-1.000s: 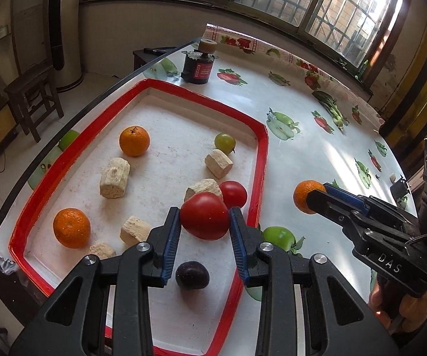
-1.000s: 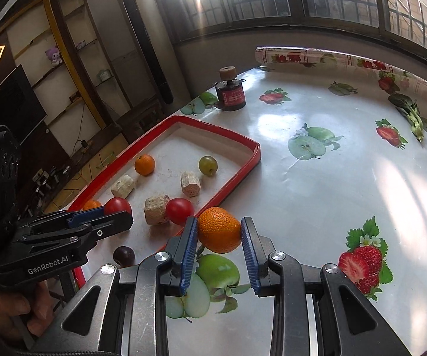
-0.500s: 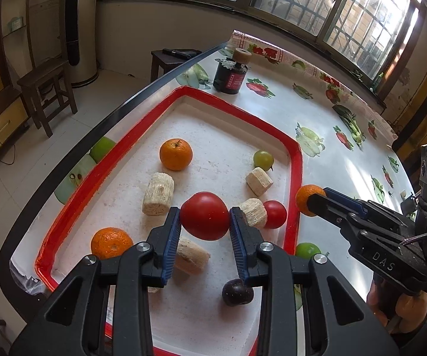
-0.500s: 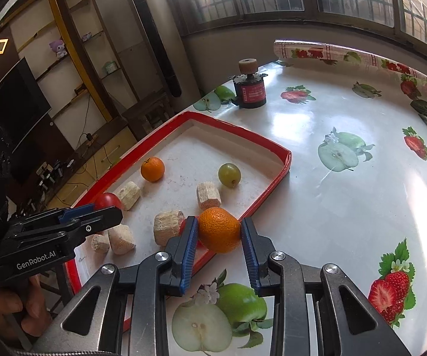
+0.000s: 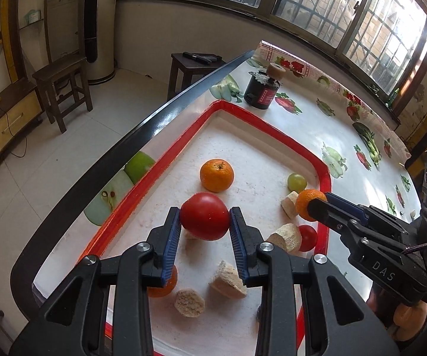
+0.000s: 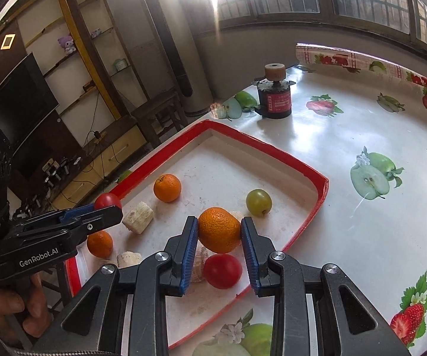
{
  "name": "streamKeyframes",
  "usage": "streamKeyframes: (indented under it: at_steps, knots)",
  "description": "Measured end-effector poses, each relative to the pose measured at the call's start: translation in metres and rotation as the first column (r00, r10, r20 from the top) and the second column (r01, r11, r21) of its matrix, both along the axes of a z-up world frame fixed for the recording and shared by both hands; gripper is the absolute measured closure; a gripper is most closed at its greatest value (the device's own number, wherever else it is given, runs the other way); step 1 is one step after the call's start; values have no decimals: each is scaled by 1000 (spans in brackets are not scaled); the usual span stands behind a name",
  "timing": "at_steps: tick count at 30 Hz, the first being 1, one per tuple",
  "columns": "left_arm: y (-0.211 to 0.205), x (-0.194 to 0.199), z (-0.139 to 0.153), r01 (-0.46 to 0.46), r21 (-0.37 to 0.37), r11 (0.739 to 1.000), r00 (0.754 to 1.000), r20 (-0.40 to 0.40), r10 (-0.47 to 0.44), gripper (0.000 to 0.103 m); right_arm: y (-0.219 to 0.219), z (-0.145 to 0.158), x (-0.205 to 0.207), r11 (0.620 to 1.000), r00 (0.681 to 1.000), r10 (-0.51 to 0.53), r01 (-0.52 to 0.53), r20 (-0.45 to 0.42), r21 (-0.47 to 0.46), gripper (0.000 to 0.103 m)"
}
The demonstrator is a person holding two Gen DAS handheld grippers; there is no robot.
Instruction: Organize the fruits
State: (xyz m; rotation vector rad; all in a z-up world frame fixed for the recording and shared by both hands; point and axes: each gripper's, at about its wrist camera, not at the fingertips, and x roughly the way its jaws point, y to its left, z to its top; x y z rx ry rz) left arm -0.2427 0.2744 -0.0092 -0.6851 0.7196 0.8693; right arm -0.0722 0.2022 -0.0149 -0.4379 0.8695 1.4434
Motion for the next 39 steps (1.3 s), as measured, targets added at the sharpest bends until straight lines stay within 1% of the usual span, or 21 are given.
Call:
streamKeyframes:
  at_steps: [4,9,11,16,20,21,22,23,24,25,28,33,34,39]
  knots:
    - [7,-4,-6,-19,-3,1000,1000,-15,19,72,12,-7,-10,1000,1000,22,-22,2,-14,73]
    - [11,-6,-17,-21,-26,999,999,-30,21,72,19,-18,-12,999,1000,23,-22,4,-36,73]
    - [11,-6,-18,-26,-19,999,999,-33,26,72,20,-20,-13,999,1000,25,-25,2,-37,73]
    - [14,-8,-20,-34,-23,999,999,-38,33,72,21,-21,-16,999,999,31,-30,12,-41,71]
    - [12,-10,-20,-36,-27,999,999,-39,35,72,21,-23,-15,999,999,32,-32,3,-42,70]
    - [11,-10,-19,-38,-23,999,998,-45,36,70,20,-23,-16,999,999,35,-35,3,-41,69]
    - [10,-10,-19,-39,-20,999,998,-50,38,62,20,-22,-16,998,999,37,-37,4,-41,69]
    - [9,-11,-17,-39,-14,999,998,-48,38,58,19,-22,-17,998,999,39,-39,6,-38,68]
    - [7,-12,-15,-39,-6,999,998,-44,39,50,18,-20,-17,998,999,45,-45,8,-32,65]
    - [4,-13,-13,-40,5,999,998,-41,40,46,16,-18,-18,998,999,49,-49,11,-25,61]
    - [-2,-16,-8,-35,15,999,999,-28,36,46,9,-12,-20,998,997,67,-67,31,-4,52]
    - [-19,-23,-3,-25,27,999,1000,-15,25,46,-7,-2,-21,994,992,105,-106,65,25,49]
    - [-23,-24,-3,-20,31,999,1000,-18,21,46,-10,-1,-20,993,992,109,-111,70,27,47]
    - [-50,-28,0,-2,51,999,999,-33,3,46,-29,3,-19,986,981,160,-164,113,25,43]
